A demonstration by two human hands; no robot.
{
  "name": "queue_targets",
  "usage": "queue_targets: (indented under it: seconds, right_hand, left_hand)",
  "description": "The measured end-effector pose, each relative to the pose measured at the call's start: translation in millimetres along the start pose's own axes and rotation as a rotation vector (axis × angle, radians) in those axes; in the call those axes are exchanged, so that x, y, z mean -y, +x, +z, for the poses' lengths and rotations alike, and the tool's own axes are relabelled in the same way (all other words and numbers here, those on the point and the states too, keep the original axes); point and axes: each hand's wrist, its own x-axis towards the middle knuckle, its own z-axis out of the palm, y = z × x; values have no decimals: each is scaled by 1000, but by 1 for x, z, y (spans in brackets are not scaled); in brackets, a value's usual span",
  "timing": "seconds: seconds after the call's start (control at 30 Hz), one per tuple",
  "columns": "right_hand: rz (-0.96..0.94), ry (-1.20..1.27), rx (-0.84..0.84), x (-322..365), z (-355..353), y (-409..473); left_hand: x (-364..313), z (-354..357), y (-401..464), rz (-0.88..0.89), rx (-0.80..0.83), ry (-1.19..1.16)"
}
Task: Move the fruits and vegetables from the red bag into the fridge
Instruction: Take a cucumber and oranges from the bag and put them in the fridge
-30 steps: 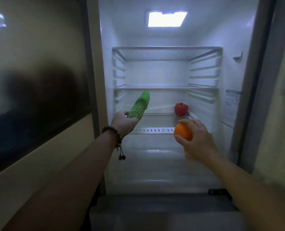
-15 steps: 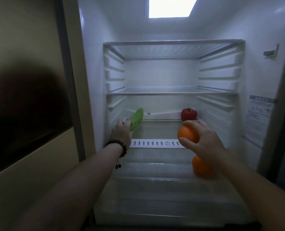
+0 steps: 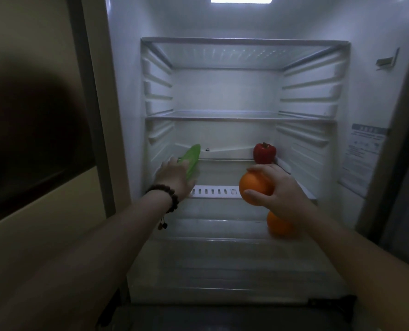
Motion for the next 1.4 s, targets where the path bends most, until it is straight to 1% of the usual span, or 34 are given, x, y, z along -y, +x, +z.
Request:
queue_targets:
  seconds: [0.13, 0.2, 0.4, 0.57, 0.67, 0.8, 0.9, 1.07, 1.13, 1.23, 1.3, 1.4]
  right_hand:
    - [18, 37, -7, 2, -4, -3]
    - [57, 65, 31, 3, -5, -3]
    - [202, 119, 368, 2, -7, 0]
    - [236, -156, 602, 0, 7, 3]
    - [230, -324, 715, -7, 15, 10]
    - [196, -450, 828, -19, 27, 25]
    - [163, -611, 869, -33, 39, 38]
    - [163, -738, 837, -61, 45, 46]
    - [181, -740, 816, -72, 47, 44]
    - [232, -681, 843, -79, 51, 45]
    - [224, -682, 858, -77, 52, 46]
    - [199, -735, 831, -77, 50, 45]
  left_hand:
    - [-18, -29, -15, 93, -25, -39]
    - [-25, -38, -28, 136, -21, -58]
    - [-30, -40, -81, 243, 53, -109]
    - [-32, -17, -114, 275, 32, -70]
    - [-30, -9, -116, 268, -25, -52]
    - [-28, -3, -121, 272, -84, 5]
    - [-28, -6, -123, 268, -102, 14]
    - [-29, -12, -125, 260, -143, 49]
    - [-29, -11, -125, 261, -150, 38]
    - [-29, -11, -126, 252, -177, 29]
    - [-29, -11, -126, 246, -167, 20]
    - [-29, -11, -125, 239, -170, 23]
